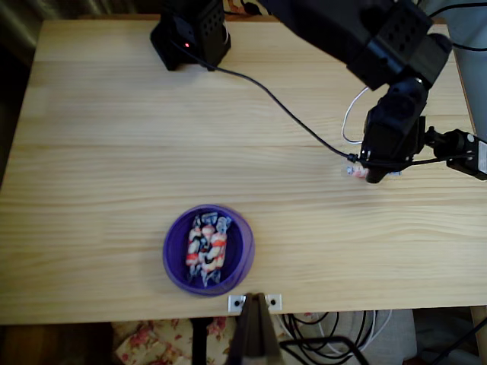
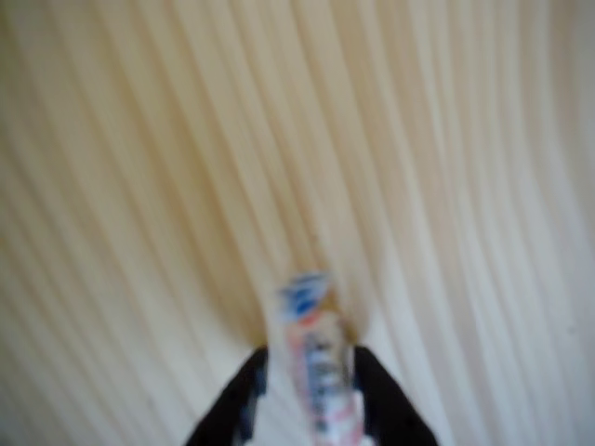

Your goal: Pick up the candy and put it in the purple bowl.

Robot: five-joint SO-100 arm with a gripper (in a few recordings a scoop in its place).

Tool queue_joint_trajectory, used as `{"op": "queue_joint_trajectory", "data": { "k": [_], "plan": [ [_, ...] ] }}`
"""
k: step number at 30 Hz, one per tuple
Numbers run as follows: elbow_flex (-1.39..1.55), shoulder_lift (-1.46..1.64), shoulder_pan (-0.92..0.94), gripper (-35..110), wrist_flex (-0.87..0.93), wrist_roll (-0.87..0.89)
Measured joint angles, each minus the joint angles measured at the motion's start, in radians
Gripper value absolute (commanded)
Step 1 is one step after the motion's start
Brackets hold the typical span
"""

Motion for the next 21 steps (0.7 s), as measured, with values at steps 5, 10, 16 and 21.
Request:
{"op": "queue_joint_trajectory", "data": {
  "k": [5,10,16,21],
  "plan": [
    [0.000,-0.008,-0.006,5,-0.025,0.000],
    [-0.003,-0.009,-0.006,0,-0.028,0.000],
    [-0.008,-0.009,-0.005,0,-0.008,0.017],
    [-0.009,0.031,0.043,0,0.048,0.063]
  ]
}}
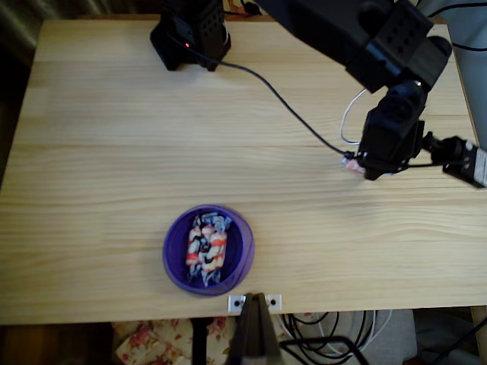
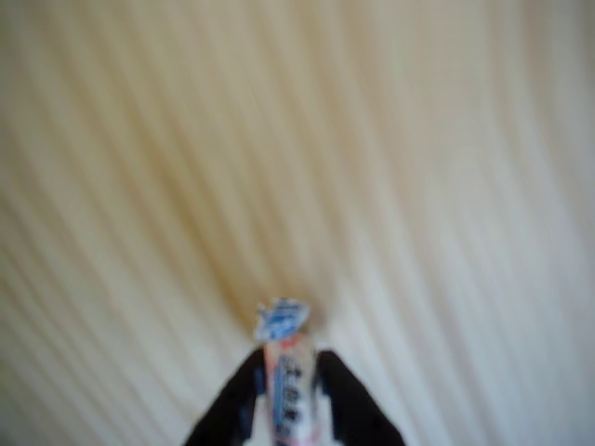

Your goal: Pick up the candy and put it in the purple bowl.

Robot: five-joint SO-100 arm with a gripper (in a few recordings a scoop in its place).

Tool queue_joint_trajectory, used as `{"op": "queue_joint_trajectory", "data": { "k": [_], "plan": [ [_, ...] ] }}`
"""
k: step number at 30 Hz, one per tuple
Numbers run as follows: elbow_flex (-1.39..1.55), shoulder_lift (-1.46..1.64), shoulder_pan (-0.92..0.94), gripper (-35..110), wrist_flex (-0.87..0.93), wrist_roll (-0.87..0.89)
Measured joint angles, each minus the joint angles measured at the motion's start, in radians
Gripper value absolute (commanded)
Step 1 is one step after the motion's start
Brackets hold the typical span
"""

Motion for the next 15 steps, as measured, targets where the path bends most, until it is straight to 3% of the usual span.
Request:
{"op": "queue_joint_trajectory", "data": {
  "k": [9,15],
  "plan": [
    [0.011,0.287,0.215,-1,0.067,0.126],
    [0.210,0.563,0.433,-1,0.061,0.196]
  ]
}}
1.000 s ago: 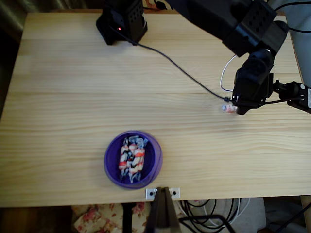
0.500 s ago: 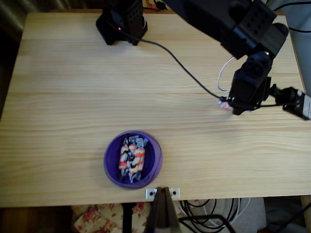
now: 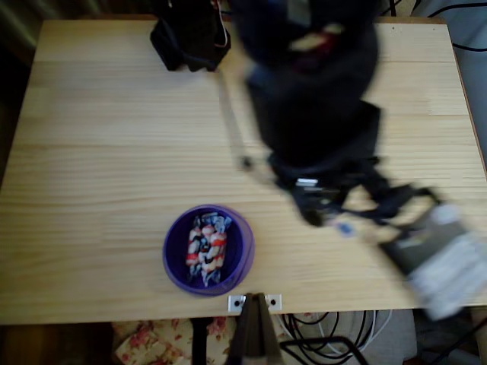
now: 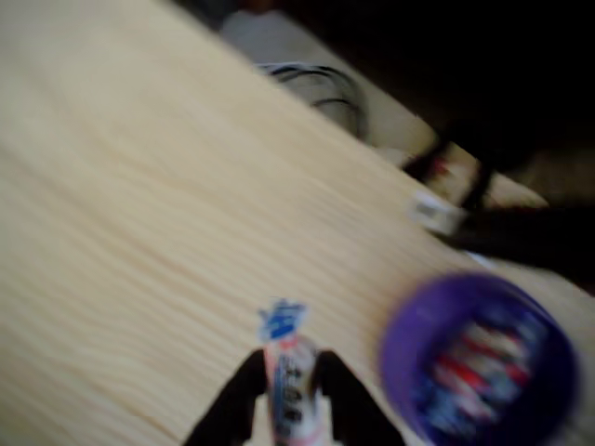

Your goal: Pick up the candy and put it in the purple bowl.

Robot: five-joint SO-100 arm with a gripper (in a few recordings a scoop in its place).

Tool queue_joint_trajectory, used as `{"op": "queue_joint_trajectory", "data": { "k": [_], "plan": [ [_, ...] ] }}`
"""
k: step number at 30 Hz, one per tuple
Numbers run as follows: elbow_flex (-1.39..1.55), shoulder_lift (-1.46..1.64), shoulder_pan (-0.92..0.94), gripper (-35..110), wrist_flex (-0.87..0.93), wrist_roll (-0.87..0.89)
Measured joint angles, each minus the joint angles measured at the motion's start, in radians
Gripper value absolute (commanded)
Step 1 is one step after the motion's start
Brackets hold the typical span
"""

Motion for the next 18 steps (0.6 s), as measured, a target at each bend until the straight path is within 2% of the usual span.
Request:
{"op": "queue_joint_trajectory", "data": {
  "k": [9,18],
  "plan": [
    [0.376,0.318,0.259,-1,-0.077,0.052],
    [0.485,0.327,0.379,-1,-0.252,0.224]
  ]
}}
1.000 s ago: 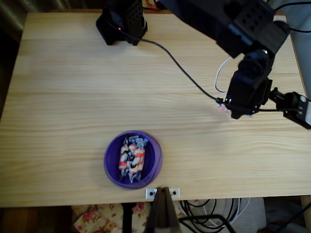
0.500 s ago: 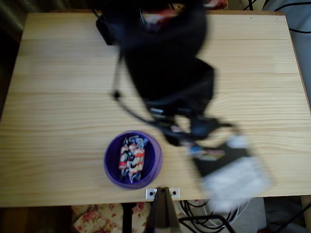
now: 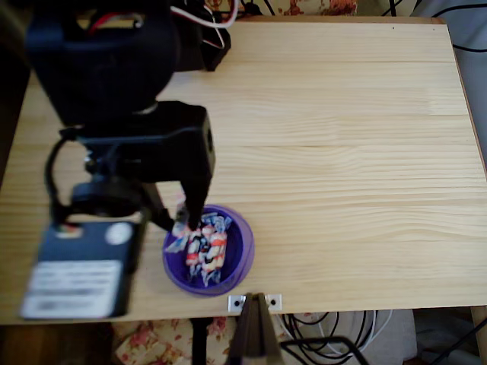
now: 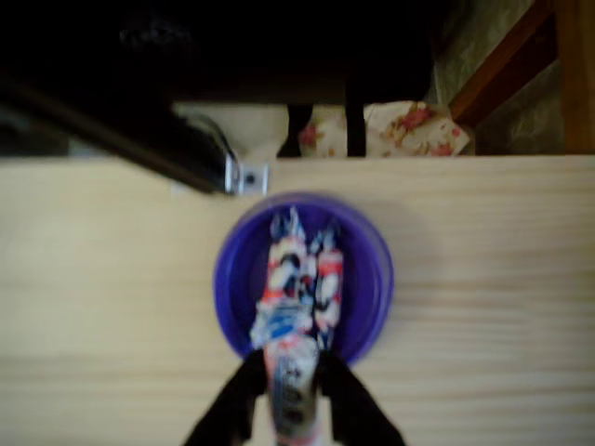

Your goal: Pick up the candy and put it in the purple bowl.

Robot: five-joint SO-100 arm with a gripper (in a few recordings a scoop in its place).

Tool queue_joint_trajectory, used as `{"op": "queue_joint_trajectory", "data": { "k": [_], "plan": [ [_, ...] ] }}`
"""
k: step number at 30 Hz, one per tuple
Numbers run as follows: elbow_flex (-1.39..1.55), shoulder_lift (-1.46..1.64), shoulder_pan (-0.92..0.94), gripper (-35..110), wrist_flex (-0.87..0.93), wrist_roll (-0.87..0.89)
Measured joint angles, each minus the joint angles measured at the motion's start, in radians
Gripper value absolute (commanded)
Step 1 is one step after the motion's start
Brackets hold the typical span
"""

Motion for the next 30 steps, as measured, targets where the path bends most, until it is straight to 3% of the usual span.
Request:
{"op": "queue_joint_trajectory", "data": {
  "k": [9,20,28,30],
  "plan": [
    [0.066,-0.071,-0.040,0,-0.107,0.121],
    [0.133,-0.089,-0.074,13,-0.175,0.155],
    [0.163,-0.087,-0.063,13,-0.199,0.156],
    [0.183,-0.080,-0.048,6,-0.192,0.155]
  ]
}}
